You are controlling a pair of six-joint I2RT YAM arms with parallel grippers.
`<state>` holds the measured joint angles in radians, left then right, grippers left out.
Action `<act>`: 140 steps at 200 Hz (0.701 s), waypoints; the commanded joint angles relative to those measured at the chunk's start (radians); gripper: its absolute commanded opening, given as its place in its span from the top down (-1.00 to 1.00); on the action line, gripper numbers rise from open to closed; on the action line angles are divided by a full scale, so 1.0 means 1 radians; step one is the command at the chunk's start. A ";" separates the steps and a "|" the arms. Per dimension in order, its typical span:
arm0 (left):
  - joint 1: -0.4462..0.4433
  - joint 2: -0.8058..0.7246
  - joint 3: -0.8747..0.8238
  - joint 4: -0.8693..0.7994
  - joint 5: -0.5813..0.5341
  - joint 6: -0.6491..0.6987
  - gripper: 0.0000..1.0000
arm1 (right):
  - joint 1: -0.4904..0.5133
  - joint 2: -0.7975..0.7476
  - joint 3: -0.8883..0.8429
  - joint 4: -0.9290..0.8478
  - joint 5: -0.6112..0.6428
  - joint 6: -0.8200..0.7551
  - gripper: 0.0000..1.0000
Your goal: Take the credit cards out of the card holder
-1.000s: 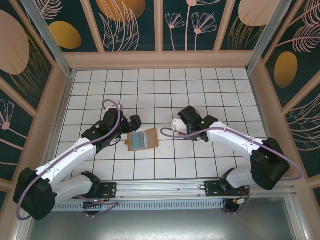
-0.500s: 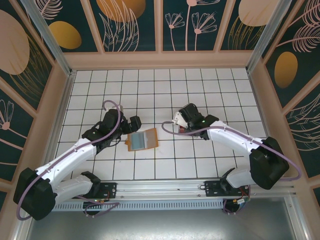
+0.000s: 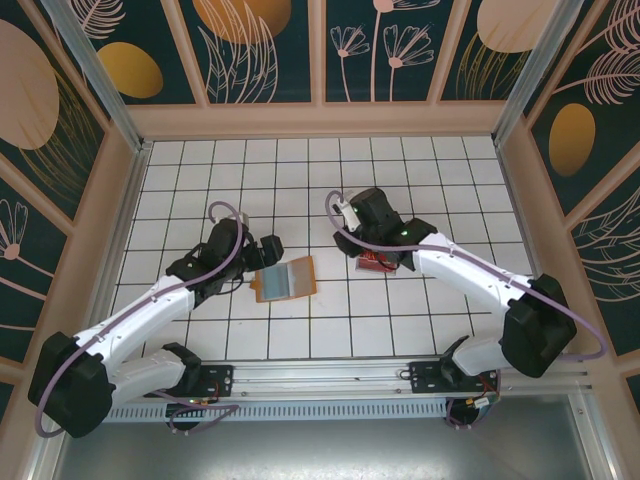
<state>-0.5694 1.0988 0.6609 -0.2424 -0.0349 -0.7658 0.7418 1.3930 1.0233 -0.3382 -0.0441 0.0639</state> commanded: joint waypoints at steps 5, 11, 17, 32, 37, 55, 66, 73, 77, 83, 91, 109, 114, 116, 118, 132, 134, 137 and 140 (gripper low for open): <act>0.003 0.004 -0.036 -0.011 0.055 -0.045 -0.55 | 0.028 0.042 -0.046 0.119 -0.162 0.293 0.42; 0.004 0.007 -0.041 -0.011 0.063 -0.050 -0.44 | 0.033 0.051 -0.057 0.137 -0.171 0.320 0.43; 0.003 0.013 -0.046 -0.013 0.068 -0.053 -0.36 | 0.041 0.058 -0.069 0.154 -0.178 0.341 0.42; 0.004 0.026 -0.060 -0.015 0.078 -0.061 -0.20 | 0.066 0.079 -0.099 0.193 -0.183 0.378 0.42; 0.003 0.031 -0.065 -0.014 0.082 -0.062 -0.13 | 0.074 0.088 -0.107 0.202 -0.184 0.389 0.42; 0.004 0.051 -0.079 -0.011 0.098 -0.069 -0.01 | 0.101 0.134 -0.121 0.228 -0.190 0.420 0.42; 0.004 0.063 -0.089 -0.005 0.109 -0.073 -0.01 | 0.116 0.164 -0.117 0.231 -0.188 0.432 0.43; 0.003 0.070 -0.093 -0.005 0.113 -0.073 0.00 | 0.122 0.182 -0.117 0.232 -0.186 0.439 0.43; 0.004 0.075 -0.095 -0.005 0.115 -0.073 0.00 | 0.125 0.191 -0.118 0.231 -0.183 0.442 0.44; 0.003 0.082 -0.099 -0.005 0.117 -0.072 0.01 | 0.128 0.206 -0.117 0.232 -0.180 0.450 0.45; 0.004 0.089 -0.103 -0.003 0.120 -0.072 0.01 | 0.129 0.223 -0.120 0.238 -0.183 0.457 0.46; 0.004 0.104 -0.111 -0.003 0.124 -0.075 0.03 | 0.135 0.255 -0.120 0.243 -0.180 0.467 0.50; 0.003 0.107 -0.112 -0.004 0.124 -0.075 0.03 | 0.137 0.261 -0.123 0.244 -0.179 0.468 0.52; 0.004 0.108 -0.113 -0.004 0.123 -0.075 0.03 | 0.137 0.264 -0.123 0.243 -0.178 0.468 0.53; 0.004 0.108 -0.113 -0.004 0.122 -0.075 0.03 | 0.137 0.266 -0.123 0.243 -0.178 0.470 0.53; 0.003 0.112 -0.117 -0.004 0.123 -0.076 0.04 | 0.137 0.288 -0.121 0.233 -0.167 0.474 0.59; 0.003 0.113 -0.118 -0.003 0.124 -0.077 0.05 | 0.137 0.291 -0.121 0.233 -0.166 0.476 0.60; 0.003 0.114 -0.119 -0.003 0.126 -0.077 0.05 | 0.137 0.295 -0.121 0.232 -0.165 0.476 0.62; 0.003 0.115 -0.121 -0.002 0.127 -0.076 0.05 | 0.137 0.299 -0.120 0.232 -0.164 0.476 0.64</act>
<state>-0.5694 1.2018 0.5583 -0.2432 0.0746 -0.8322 0.8707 1.6604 0.9169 -0.1284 -0.2142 0.5117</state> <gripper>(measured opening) 0.479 0.208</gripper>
